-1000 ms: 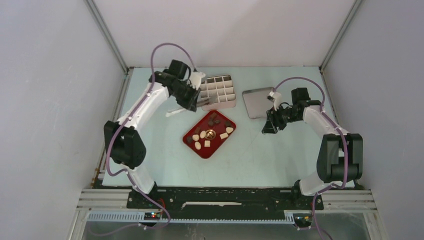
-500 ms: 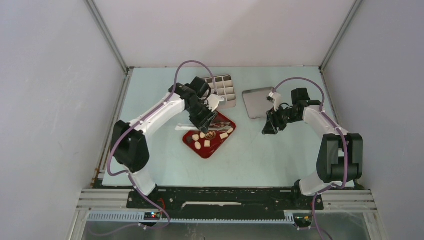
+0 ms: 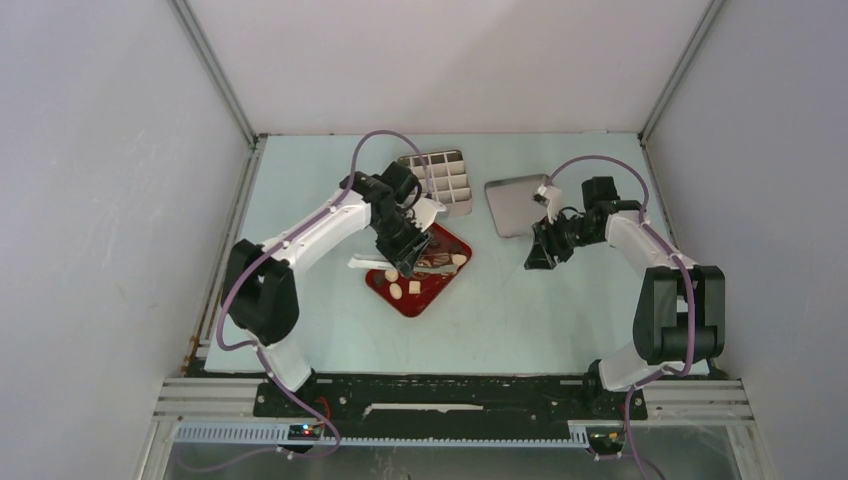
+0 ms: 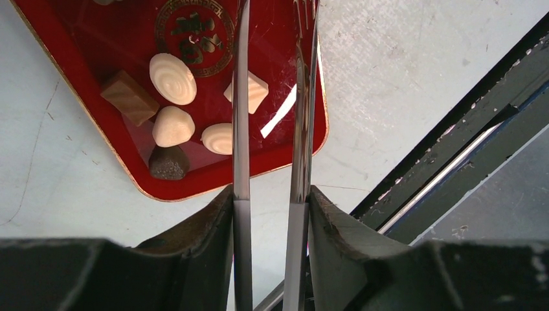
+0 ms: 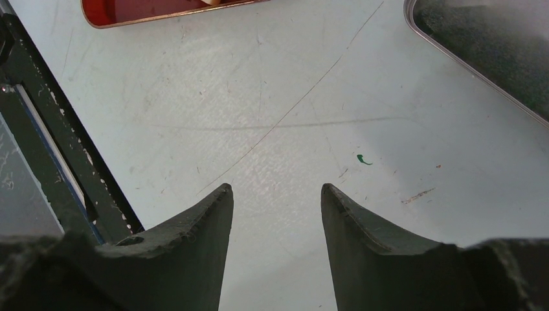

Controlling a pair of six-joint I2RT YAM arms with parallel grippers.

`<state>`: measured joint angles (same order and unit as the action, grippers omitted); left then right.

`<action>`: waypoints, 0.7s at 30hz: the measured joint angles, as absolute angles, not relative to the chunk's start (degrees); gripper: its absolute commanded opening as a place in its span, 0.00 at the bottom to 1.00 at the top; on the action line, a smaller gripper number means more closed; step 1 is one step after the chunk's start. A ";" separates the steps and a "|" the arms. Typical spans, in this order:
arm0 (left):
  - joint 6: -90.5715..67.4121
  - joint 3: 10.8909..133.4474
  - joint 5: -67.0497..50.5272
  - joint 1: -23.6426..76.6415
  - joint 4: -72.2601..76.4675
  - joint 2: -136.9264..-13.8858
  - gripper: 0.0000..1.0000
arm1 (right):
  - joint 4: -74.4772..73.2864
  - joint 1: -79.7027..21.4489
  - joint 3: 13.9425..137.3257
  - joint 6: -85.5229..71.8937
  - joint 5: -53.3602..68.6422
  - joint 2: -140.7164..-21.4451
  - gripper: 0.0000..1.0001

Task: Pack the chocolate
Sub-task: Pick up the fake chocolate from the plate.

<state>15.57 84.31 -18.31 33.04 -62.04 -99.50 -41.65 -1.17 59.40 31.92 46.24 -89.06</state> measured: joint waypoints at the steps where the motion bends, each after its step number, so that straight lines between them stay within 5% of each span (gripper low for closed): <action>1: 15.59 84.31 -18.28 33.04 -62.11 -99.55 0.44 | -41.71 -1.17 59.40 31.94 46.22 -89.14 0.55; 15: 16.10 83.99 -17.82 33.04 -62.26 -101.01 0.45 | -42.15 -1.17 59.40 31.97 46.19 -89.23 0.55; 21: 16.38 84.01 -17.85 33.04 -62.52 -103.77 0.22 | -42.26 -1.17 59.40 31.99 46.17 -89.25 0.55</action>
